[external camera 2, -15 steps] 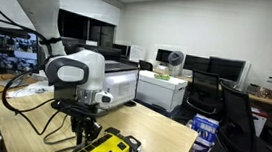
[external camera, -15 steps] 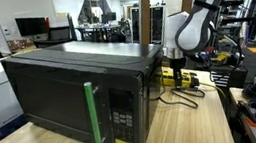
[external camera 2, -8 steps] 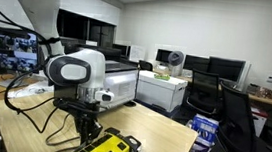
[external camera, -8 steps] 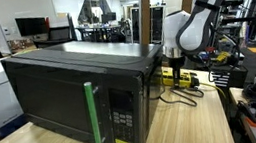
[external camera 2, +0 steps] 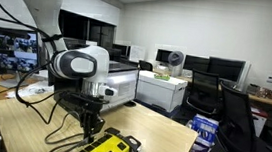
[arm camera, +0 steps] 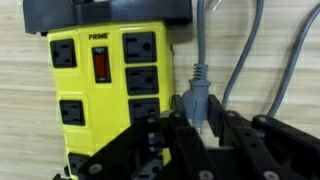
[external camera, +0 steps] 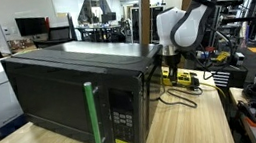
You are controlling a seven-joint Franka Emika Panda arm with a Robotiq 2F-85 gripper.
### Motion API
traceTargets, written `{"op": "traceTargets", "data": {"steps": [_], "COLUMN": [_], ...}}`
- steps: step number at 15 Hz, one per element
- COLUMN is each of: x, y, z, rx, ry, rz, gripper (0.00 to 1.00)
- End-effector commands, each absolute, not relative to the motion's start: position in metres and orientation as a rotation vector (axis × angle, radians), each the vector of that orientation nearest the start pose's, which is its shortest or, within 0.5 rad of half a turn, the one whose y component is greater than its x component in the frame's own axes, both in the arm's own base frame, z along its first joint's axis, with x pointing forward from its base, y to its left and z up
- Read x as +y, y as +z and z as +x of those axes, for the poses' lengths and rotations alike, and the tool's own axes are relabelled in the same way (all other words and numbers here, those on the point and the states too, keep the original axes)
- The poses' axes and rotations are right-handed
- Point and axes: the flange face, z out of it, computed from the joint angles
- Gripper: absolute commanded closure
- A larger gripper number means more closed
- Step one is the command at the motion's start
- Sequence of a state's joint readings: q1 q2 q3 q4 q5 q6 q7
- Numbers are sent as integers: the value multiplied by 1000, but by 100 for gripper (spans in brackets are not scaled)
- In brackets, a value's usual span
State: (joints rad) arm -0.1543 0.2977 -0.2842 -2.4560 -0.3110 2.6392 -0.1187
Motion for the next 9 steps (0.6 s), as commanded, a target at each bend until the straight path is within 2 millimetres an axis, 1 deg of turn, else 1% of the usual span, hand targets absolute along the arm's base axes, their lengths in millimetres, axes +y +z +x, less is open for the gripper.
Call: {"op": "traceTargets", "data": {"steps": [1,2,3,4,7,9], "x": [-200,-202,-206,-207,-213,-217], "y": [203,211,228,231,253,266], "z": [438,443,450,450,454,458], "rx": [115,122,118,118,110,101], "ry": [311,336,407,444,547,660], "rz": [-3333,-3332,-3326,-3321,-3303,-3270], "gripper": [92,92,92,92,92,92]}}
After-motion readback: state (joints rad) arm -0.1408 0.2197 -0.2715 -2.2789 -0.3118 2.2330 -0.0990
